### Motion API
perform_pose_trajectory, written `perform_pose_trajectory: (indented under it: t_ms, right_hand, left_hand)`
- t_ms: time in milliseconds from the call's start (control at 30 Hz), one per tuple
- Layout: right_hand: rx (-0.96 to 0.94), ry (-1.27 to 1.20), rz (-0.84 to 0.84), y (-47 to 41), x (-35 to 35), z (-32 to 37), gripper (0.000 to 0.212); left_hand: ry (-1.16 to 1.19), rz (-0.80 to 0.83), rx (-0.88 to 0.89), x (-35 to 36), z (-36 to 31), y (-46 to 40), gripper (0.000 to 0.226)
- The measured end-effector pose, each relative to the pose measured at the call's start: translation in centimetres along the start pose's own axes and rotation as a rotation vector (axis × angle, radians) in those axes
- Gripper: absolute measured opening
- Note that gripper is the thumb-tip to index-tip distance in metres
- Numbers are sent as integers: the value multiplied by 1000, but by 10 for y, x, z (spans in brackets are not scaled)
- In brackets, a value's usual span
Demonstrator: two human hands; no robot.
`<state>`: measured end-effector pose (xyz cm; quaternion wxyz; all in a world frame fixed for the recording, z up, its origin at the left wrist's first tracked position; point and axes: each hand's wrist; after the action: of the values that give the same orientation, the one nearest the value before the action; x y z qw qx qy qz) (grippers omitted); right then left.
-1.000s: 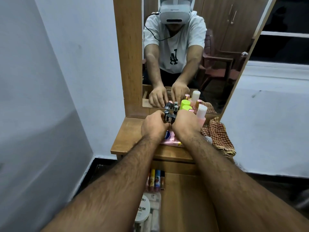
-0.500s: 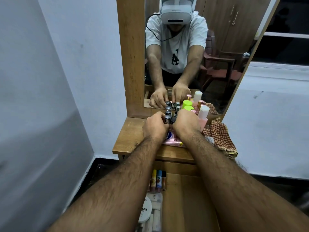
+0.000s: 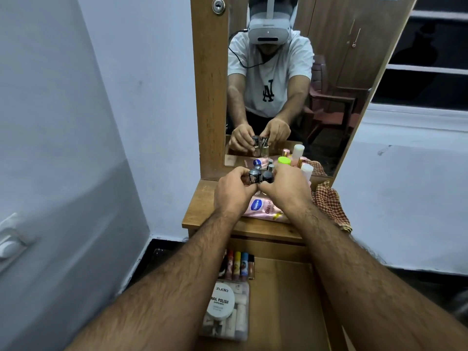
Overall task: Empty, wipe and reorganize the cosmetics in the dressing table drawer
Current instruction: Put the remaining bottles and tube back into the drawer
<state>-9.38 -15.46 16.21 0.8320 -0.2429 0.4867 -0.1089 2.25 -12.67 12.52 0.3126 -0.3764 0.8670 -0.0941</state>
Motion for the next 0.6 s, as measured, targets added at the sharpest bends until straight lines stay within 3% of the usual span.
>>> perform_pose_trajectory:
  t_ms: [400, 600]
  right_hand:
    - [72, -56, 101, 74, -72, -34, 27]
    - [162, -100, 181, 122, -72, -48, 20]
  left_hand:
    - [39, 91, -67, -53, -2, 85, 39]
    - [-10, 158, -84, -53, 12, 134, 28]
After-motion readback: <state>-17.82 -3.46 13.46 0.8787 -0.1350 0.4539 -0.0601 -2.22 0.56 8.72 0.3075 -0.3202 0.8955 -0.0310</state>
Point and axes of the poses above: each hand's wrist, its own y-axis away from the middle knuckle, its own x-axis out of the palm, z = x × y, and after that the axes turned 14 degrees about -z, right-handed
